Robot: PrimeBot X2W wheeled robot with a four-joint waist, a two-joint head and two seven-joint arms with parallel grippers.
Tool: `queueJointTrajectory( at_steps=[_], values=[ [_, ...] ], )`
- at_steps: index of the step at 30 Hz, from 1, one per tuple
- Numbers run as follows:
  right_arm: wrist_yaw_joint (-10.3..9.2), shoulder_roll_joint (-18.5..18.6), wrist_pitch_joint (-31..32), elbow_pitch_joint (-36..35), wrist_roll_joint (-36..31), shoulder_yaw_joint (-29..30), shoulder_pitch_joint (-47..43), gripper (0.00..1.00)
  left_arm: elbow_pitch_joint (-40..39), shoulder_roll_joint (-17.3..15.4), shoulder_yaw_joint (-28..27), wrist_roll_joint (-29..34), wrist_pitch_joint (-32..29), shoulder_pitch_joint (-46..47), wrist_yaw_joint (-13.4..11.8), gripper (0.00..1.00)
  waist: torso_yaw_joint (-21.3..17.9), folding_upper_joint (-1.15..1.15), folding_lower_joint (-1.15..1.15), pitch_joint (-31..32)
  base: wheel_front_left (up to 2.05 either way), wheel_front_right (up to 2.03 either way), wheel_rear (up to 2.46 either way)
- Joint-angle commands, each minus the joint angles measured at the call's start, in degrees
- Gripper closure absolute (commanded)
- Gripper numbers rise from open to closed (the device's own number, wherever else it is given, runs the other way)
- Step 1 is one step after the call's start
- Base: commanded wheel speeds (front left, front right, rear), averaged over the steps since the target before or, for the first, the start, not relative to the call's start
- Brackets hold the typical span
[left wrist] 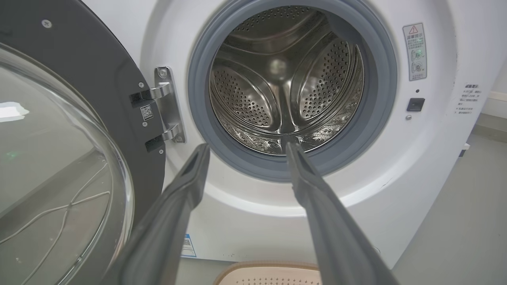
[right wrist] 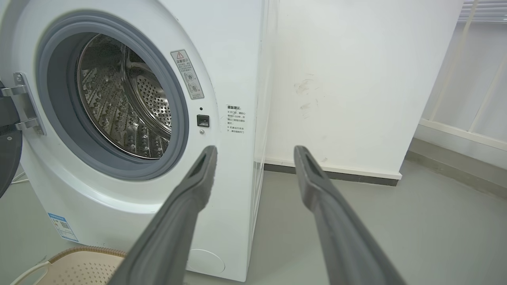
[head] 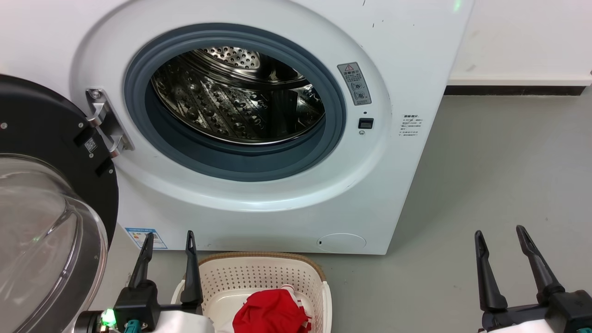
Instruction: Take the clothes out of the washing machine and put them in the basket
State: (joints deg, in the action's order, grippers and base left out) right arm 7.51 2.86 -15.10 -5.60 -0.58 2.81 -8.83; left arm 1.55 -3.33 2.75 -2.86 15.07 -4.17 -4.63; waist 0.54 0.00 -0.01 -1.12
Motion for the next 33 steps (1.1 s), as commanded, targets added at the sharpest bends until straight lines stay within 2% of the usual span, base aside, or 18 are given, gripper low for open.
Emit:
queueJointTrajectory(
  at_steps=[1, 12, 13, 18, 33],
  values=[
    [-0.04, 0.0, -0.1, 0.1, 0.1, 0.0, -0.7, 0.0, -0.2, 0.1, -0.3, -0.2, 0.1, -0.4, 0.0, 0.0, 0.0, 0.0, 0.01, 0.0, 0.0, 0.0, 0.0],
    [-0.04, 0.0, -0.1, 0.0, 0.2, 0.0, -0.8, 0.0, -0.1, 0.4, -1.0, 0.0, 0.1, -0.7, 0.6, 0.0, -0.3, 0.0, 0.01, -0.1, 0.0, 0.0, 0.0],
    [0.0, 0.0, 0.0, 0.0, 0.2, 0.0, -0.3, 1.0, 0.0, 0.3, -1.0, 0.0, 0.0, -0.2, 0.6, 1.0, -0.3, 0.0, 0.01, -0.1, 0.0, 0.0, 0.0],
    [0.0, -0.2, 0.1, 2.6, 0.5, -0.2, -0.6, 1.0, 2.7, 0.4, -0.9, -0.3, -0.3, -1.0, 0.6, 1.0, -0.3, 0.0, 0.01, -0.1, 0.0, 0.0, 0.0],
    [0.0, 1.0, 3.2, 5.7, 20.2, -0.9, 2.5, 1.0, 4.7, 0.1, -2.3, -18.3, -4.3, 1.4, 2.9, 1.0, -0.3, 0.0, 0.01, 0.0, 0.0, 0.0, 0.0]
  ],
)
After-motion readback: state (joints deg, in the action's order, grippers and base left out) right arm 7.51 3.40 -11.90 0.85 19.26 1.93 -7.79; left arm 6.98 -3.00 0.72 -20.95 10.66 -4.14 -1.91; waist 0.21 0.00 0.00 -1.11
